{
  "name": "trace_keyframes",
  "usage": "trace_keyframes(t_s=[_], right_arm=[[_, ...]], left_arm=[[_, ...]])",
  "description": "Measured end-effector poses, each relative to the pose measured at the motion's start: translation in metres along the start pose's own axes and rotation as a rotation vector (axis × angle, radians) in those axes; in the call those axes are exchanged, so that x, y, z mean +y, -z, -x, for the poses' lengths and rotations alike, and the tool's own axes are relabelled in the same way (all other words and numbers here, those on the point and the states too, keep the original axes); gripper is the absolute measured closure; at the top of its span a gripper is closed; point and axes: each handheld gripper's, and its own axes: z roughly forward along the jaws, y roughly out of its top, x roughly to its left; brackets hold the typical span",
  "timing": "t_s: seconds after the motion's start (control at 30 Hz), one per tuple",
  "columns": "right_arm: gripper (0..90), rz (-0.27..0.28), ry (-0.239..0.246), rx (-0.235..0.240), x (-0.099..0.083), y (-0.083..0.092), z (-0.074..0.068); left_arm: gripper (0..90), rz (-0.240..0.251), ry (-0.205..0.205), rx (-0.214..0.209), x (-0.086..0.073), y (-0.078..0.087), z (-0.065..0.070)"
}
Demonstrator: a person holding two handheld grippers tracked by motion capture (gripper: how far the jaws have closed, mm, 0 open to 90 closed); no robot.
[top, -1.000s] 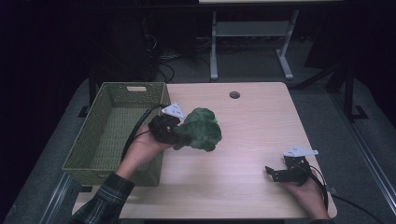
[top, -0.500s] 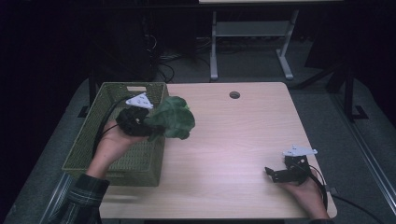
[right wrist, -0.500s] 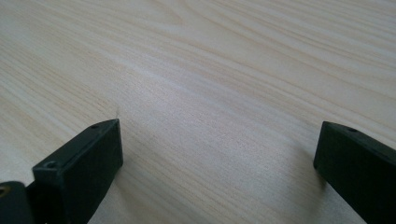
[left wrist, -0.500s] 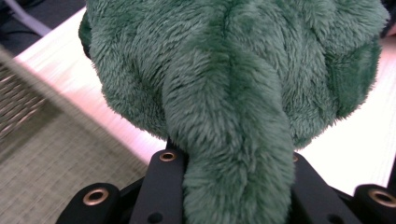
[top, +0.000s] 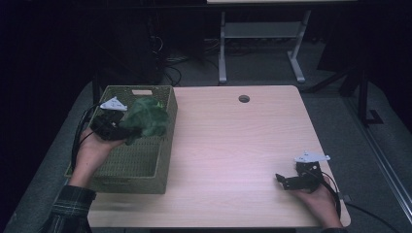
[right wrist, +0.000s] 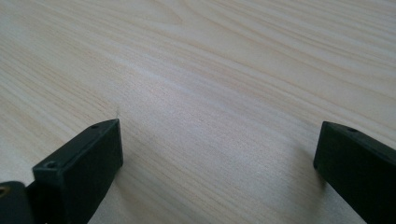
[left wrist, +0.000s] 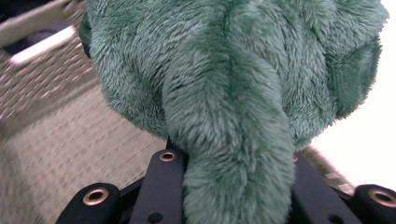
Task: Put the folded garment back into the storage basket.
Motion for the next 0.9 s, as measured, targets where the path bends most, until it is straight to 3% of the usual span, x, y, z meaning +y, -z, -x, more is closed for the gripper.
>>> trace_keyframes(t_s=[0.07, 0.23, 0.37, 0.9], right_arm=[[1.1, 0.000, 0.000, 0.000, 0.000, 0.000, 0.000], [1.1, 0.000, 0.002, 0.001, 0.000, 0.000, 0.000], [1.1, 0.000, 0.003, 0.002, 0.000, 0.000, 0.000], [1.1, -0.001, 0.007, 0.008, 0.000, 0.000, -0.001]], left_arm=[[73.7, -0.026, 0.015, 0.030, -0.009, -0.004, -0.009], [73.7, -0.064, 0.057, 0.054, -0.026, -0.016, -0.024], [73.7, -0.104, 0.060, 0.070, -0.036, -0.027, -0.030], [71.7, -0.224, 0.076, 0.029, -0.061, -0.063, -0.041]])
